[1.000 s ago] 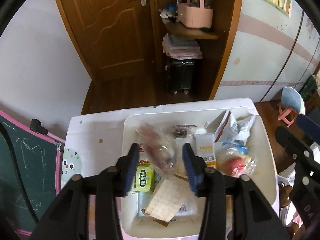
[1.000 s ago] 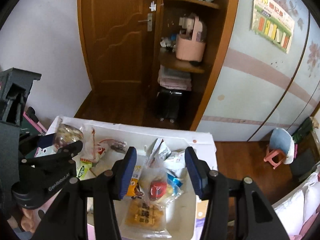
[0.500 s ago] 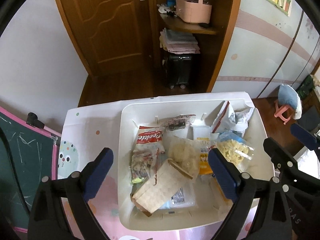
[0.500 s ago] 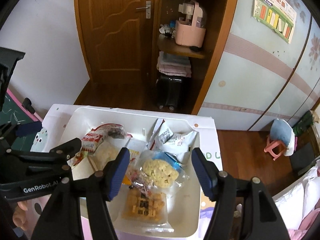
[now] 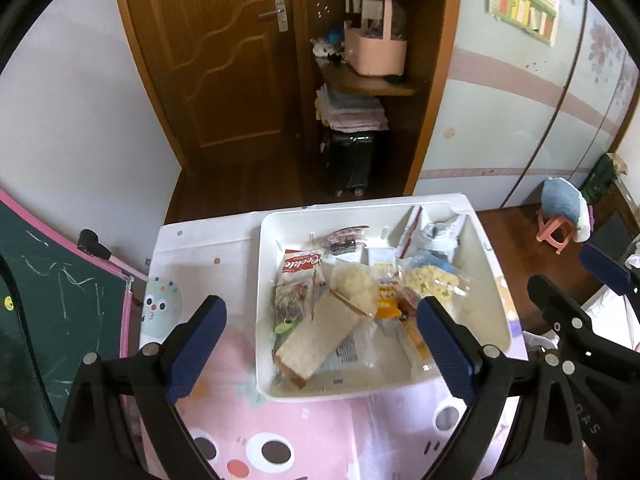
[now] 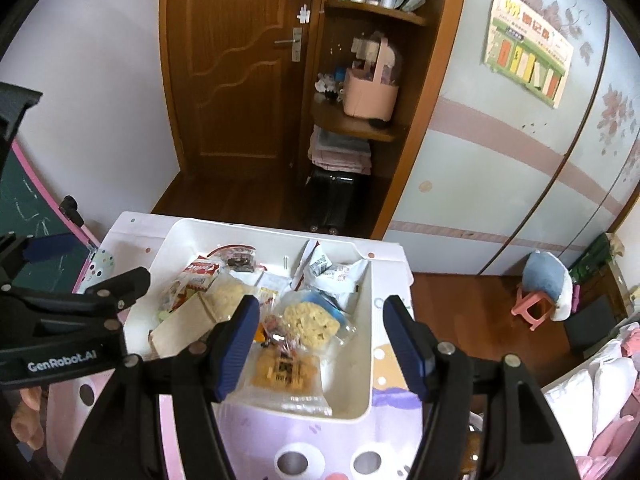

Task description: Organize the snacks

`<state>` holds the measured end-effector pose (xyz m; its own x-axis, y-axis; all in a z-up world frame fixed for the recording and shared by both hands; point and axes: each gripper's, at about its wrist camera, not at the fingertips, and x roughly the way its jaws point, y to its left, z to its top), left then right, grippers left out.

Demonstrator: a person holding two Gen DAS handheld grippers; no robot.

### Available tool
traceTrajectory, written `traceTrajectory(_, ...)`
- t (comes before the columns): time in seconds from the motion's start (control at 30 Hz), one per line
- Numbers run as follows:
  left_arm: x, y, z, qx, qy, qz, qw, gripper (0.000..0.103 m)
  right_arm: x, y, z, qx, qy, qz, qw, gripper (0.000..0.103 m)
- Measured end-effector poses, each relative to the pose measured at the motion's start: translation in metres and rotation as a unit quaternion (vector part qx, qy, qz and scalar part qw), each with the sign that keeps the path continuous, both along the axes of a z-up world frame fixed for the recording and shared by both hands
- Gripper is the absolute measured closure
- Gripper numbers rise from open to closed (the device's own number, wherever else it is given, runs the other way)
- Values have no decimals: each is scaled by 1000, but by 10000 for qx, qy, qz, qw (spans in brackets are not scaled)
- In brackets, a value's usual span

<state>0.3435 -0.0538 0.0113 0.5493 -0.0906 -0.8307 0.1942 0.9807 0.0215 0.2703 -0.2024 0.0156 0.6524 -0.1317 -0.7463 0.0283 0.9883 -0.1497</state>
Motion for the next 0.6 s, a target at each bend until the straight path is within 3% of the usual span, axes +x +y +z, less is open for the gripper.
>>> traceTrajectory(0.33, -100, 17, 50, -293, -439, -189, 9984, 7, -85, 7, 32, -64, -346, 160, 9993, 36)
traceTrajectory(0.6, -201, 48, 61, -597, -668, -162, 9958, 4, -168, 20, 27, 128, -444, 283, 9985, 35)
